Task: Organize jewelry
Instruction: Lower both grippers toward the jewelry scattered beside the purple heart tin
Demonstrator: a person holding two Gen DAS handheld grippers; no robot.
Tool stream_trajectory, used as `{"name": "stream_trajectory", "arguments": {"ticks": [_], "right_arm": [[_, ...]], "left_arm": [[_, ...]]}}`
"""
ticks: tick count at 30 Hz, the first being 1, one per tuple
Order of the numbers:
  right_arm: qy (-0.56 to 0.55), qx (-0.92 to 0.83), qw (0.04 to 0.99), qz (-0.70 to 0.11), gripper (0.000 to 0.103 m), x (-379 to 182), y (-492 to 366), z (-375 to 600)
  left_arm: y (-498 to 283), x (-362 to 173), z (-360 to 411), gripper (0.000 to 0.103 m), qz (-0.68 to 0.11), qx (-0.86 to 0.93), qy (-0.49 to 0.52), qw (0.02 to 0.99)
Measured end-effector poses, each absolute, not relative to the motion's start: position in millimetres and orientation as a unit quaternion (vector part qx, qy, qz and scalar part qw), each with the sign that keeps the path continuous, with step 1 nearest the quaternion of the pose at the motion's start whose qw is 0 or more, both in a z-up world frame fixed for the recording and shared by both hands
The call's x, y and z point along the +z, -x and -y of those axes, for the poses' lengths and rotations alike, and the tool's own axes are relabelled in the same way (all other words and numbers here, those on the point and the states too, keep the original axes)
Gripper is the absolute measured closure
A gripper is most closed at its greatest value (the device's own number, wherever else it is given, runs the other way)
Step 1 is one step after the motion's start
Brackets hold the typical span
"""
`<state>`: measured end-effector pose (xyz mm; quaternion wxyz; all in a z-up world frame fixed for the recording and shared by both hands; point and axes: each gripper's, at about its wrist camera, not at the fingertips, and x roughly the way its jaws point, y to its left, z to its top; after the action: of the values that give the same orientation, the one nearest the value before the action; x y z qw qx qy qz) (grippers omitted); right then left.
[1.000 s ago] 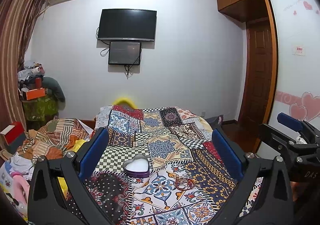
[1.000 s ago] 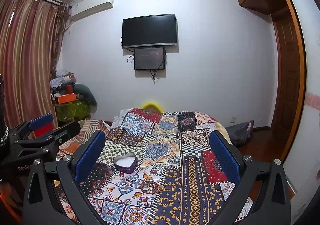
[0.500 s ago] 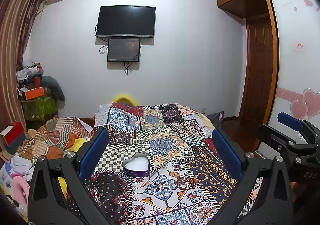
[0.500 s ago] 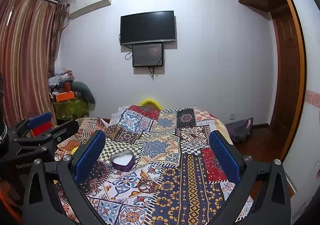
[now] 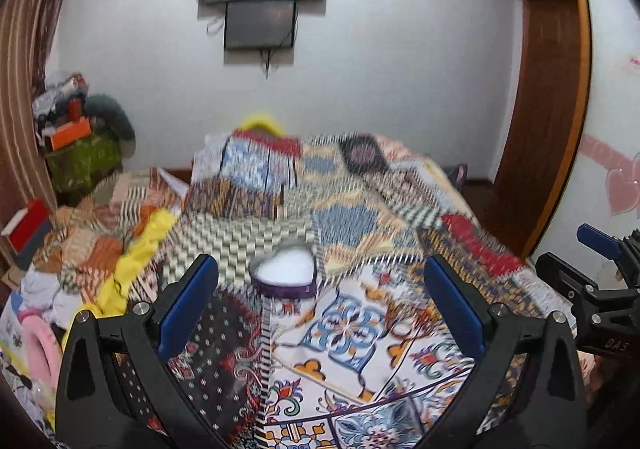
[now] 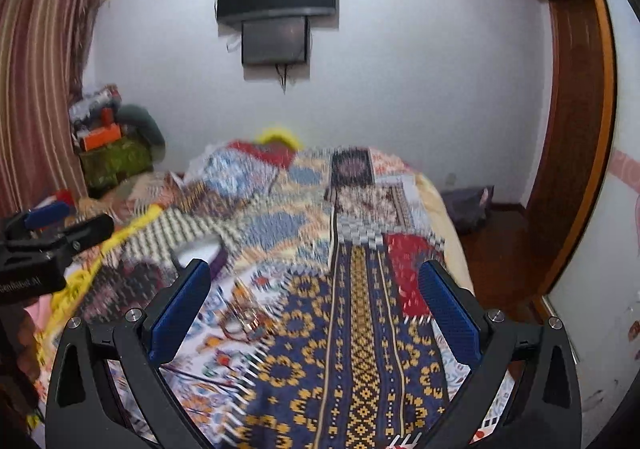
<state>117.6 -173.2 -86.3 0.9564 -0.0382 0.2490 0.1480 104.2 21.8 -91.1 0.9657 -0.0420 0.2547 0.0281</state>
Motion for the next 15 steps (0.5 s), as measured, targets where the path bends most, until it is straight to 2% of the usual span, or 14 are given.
{"name": "stream_trajectory", "arguments": {"ticks": [4,9,12,15], "right_arm": [[0.058,0.157,0.942,-0.291,0.0,-108,-135,171],[0.073,0.187,0.919,-0.339,0.002,-135,-153,165],[0.083,0.203,0.907,-0.36,0.012,-145,-160,162],[0.087,0.218,0.898,-0.372,0.021,-153,-170,159]], "left_arm": [[-125,-122,-27,0.0,-0.306,0.026,0.051,0.95],[-144,-152,-27,0.013,-0.359,0.028,0.039,0.932],[-153,-166,-27,0.019,-0.385,0.02,0.04,0.922],[-161,-175,-25,0.02,-0.401,0.003,0.042,0.915]]}}
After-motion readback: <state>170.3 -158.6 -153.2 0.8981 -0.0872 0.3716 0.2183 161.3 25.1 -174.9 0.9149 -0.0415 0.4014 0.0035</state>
